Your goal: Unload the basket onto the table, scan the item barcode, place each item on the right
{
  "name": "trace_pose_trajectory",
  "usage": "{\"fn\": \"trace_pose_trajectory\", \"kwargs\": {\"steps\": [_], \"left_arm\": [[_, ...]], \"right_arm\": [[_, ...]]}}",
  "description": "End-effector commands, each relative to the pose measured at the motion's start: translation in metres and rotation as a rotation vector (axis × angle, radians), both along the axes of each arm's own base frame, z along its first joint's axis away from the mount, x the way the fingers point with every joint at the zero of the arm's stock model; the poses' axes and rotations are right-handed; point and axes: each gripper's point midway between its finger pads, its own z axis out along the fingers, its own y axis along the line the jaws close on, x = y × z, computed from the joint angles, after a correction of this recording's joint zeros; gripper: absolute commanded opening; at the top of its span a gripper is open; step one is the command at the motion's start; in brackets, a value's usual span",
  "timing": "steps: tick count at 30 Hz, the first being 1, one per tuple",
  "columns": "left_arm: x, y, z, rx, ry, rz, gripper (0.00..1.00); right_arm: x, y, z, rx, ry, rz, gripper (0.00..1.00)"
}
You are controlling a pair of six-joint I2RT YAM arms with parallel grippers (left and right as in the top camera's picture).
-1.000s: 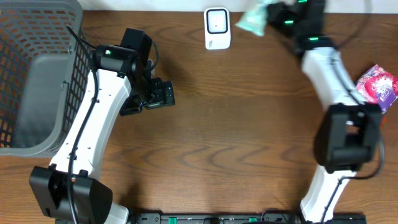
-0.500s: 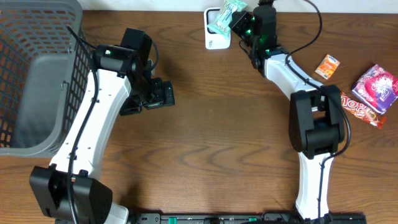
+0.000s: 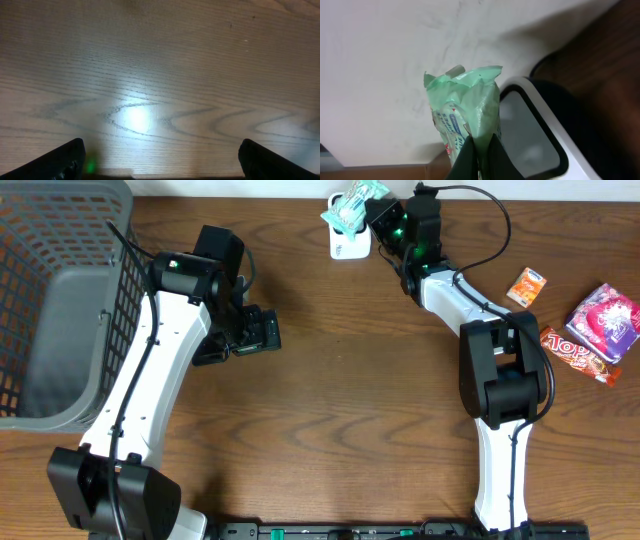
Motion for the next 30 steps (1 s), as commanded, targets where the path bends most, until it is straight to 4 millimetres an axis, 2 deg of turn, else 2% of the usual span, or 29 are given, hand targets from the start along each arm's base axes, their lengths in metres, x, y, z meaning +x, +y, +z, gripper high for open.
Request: {"fn": "trace_pose_trajectory", "kwargs": {"steps": [1, 5, 7, 8, 11, 13, 18, 19, 22, 26, 30], "left_arm": [[0.000, 0.003, -0.001, 0.011, 0.002, -0.004, 0.98], [0.000, 0.003, -0.001, 0.011, 0.002, -0.004, 0.98], [0.000, 0.003, -0.001, 0.011, 0.002, -0.005, 0.98], [0.000, 0.003, -0.001, 0.011, 0.002, -0.005, 0.98], [0.000, 0.003, -0.001, 0.011, 0.002, -0.005, 0.98], [0.000, 0.003, -0.001, 0.011, 0.002, -0.005, 0.98], [0.000, 0.003, -0.001, 0.011, 0.002, -0.004, 0.98], [0.000, 0.003, -0.001, 0.011, 0.002, -0.005, 0.98], [0.000, 0.003, -0.001, 0.011, 0.002, -0.004, 0.98], [0.000, 0.003, -0.001, 0.011, 0.002, -0.005, 0.98], [0.000, 0.003, -0.001, 0.011, 0.002, -0.005, 0.98]], "right_arm": [[-0.004, 0.008, -0.007, 0.018, 0.041, 0.024, 0.01], [-0.010, 0.008, -0.024, -0.029, 0.094, 0.035, 0.01], [-0.009, 0.006, -0.024, -0.045, 0.083, 0.042, 0.01], [-0.008, 0.008, -0.018, -0.054, 0.049, 0.063, 0.01], [-0.003, 0.016, 0.034, -0.049, -0.156, 0.172, 0.01], [0.002, 0.010, 0.067, -0.032, -0.228, 0.193, 0.01], [0.009, -0.015, 0.130, -0.057, -0.290, 0.167, 0.01], [0.009, -0.016, 0.135, -0.071, -0.293, 0.168, 0.01], [0.010, -0.018, 0.130, -0.081, -0.248, 0.150, 0.01], [0.009, -0.022, 0.089, -0.132, -0.086, 0.087, 0.01], [0.003, -0.015, 0.061, -0.230, -0.024, 0.087, 0.01]]}}
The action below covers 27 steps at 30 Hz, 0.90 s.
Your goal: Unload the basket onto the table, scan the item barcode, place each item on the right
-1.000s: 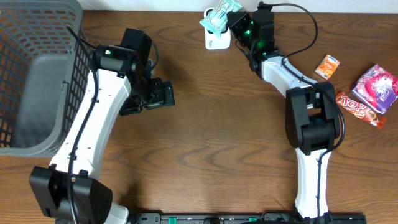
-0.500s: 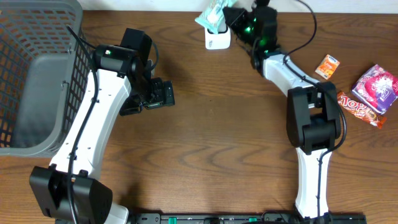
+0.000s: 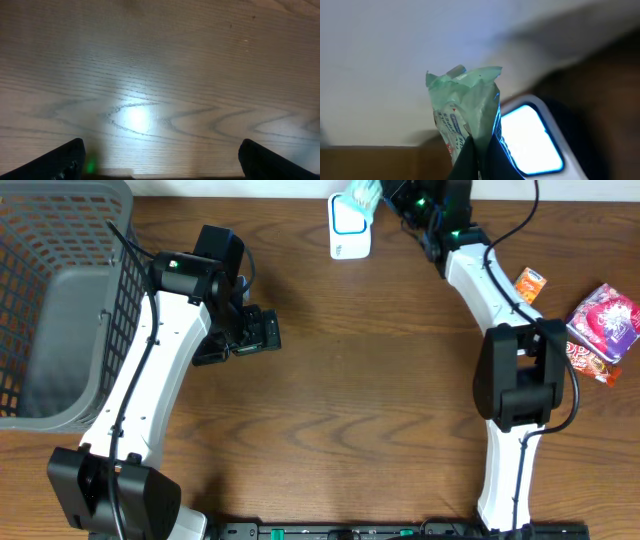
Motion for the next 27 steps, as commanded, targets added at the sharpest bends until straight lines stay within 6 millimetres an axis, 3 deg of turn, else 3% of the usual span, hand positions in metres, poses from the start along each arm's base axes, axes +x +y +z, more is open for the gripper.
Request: {"fn": "trace_pose_trajectory", "kwargs": {"steps": [1, 7, 11, 13, 16, 20, 23, 27], "left_arm": [[0.000, 0.003, -0.001, 0.011, 0.002, -0.004, 0.98], [0.000, 0.003, -0.001, 0.011, 0.002, -0.004, 0.98], [0.000, 0.003, -0.001, 0.011, 0.002, -0.004, 0.98], [0.000, 0.003, -0.001, 0.011, 0.002, -0.005, 0.98], [0.000, 0.003, -0.001, 0.011, 0.002, -0.004, 0.98], [0.000, 0.003, -0.001, 0.011, 0.002, -0.004, 0.98], [0.000, 0.003, -0.001, 0.011, 0.002, -0.004, 0.98], [0.000, 0.003, -0.001, 0.011, 0.002, -0.005, 0.98]], "right_arm": [[-0.002, 0.010, 0.004, -0.102, -0.033, -0.009, 0.01], [-0.003, 0.021, -0.049, -0.134, 0.055, 0.001, 0.01], [-0.002, 0.024, -0.066, -0.133, 0.069, 0.018, 0.01], [0.002, 0.022, -0.057, -0.136, 0.026, 0.031, 0.01], [0.006, 0.019, -0.027, -0.134, -0.061, 0.069, 0.01], [0.005, -0.004, 0.020, -0.216, -0.158, 0.065, 0.01], [-0.001, -0.044, 0.045, -0.263, -0.128, -0.036, 0.01], [-0.018, -0.114, 0.061, -0.414, -0.056, -0.156, 0.01]]}}
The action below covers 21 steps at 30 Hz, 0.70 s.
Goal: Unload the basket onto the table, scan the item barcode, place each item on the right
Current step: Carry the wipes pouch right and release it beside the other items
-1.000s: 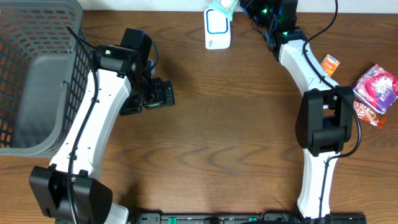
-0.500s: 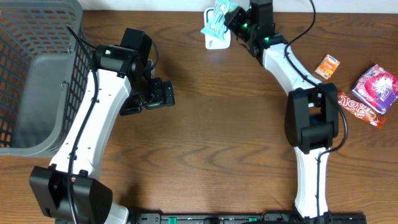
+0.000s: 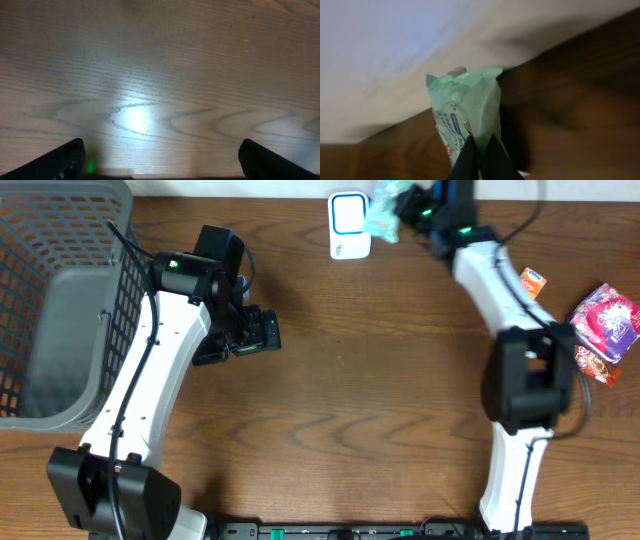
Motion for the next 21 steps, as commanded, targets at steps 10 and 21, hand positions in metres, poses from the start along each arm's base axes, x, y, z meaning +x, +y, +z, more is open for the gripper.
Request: {"fn": "trace_pose_trajectory", "kwargs": {"steps": [10, 21], "left_arm": [[0.000, 0.003, -0.001, 0.011, 0.002, -0.005, 0.98], [0.000, 0.003, -0.001, 0.011, 0.002, -0.004, 0.98]], "right_arm": [[-0.116, -0.267, 0.024, -0.576, 0.389, -0.528, 0.01], [-0.167, -0.323, -0.007, -0.537, 0.599, -0.583, 0.99]]}}
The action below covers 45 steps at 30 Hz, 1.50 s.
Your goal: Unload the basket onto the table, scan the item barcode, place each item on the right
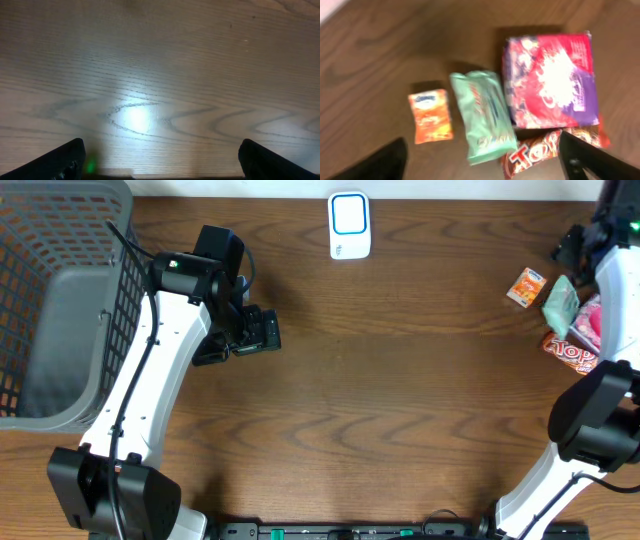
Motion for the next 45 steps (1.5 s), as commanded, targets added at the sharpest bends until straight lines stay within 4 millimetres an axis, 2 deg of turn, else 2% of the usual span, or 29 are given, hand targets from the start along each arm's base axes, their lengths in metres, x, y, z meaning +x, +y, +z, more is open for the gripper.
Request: {"fn": "trace_pose_trajectory", "kwargs": {"steps": [1, 7, 12, 19, 23, 26, 31, 35, 38, 40, 45], "left_arm": [[0.000, 0.003, -0.001, 0.011, 0.002, -0.004, 0.98], [0.000, 0.003, -0.001, 0.011, 0.002, -0.005, 0.98], [0.000, 0.003, -0.001, 0.011, 0.002, -0.004, 0.98], [0.000, 0.003, -0.001, 0.011, 0.002, -0.005, 0.98], [0.000, 0.003, -0.001, 0.011, 0.002, -0.005, 0.98], [0.000, 0.003, -0.001, 0.011, 0.002, -0.005, 0.98], [0.000, 0.003, -0.001, 0.011, 0.002, -0.005, 0.98], [0.000, 0.003, -0.001, 0.011, 0.002, -0.004, 0.98], [0.000, 0.003, -0.001, 0.011, 0.002, -0.004, 0.98], [0.000, 0.003, -0.001, 0.011, 0.002, -0.005, 0.98], [0.000, 0.003, -0.001, 0.011, 0.002, -0.005, 0.98]], "right_arm": [[-0.010, -0.005, -0.008, 0.008, 0.048, -0.008, 0.99], [-0.037, 0.003, -0.010, 0.025, 0.168, 0.034, 0.99], [-0.069, 0.021, 0.005, 0.086, 0.225, 0.025, 0.99], [-0.127, 0.081, 0.044, 0.214, 0.299, 0.099, 0.99], [-0.156, 0.108, 0.066, 0.135, 0.320, 0.175, 0.99], [-0.182, 0.138, 0.079, 0.105, 0.310, 0.265, 0.99], [-0.245, 0.193, 0.081, 0.190, 0.355, 0.447, 0.99], [-0.283, 0.226, 0.072, 0.258, 0.354, 0.593, 0.99], [-0.301, 0.236, 0.066, 0.288, 0.357, 0.645, 0.99], [-0.310, 0.236, 0.063, 0.284, 0.353, 0.658, 0.99], [-0.316, 0.234, 0.066, 0.282, 0.326, 0.663, 0.99]]}}
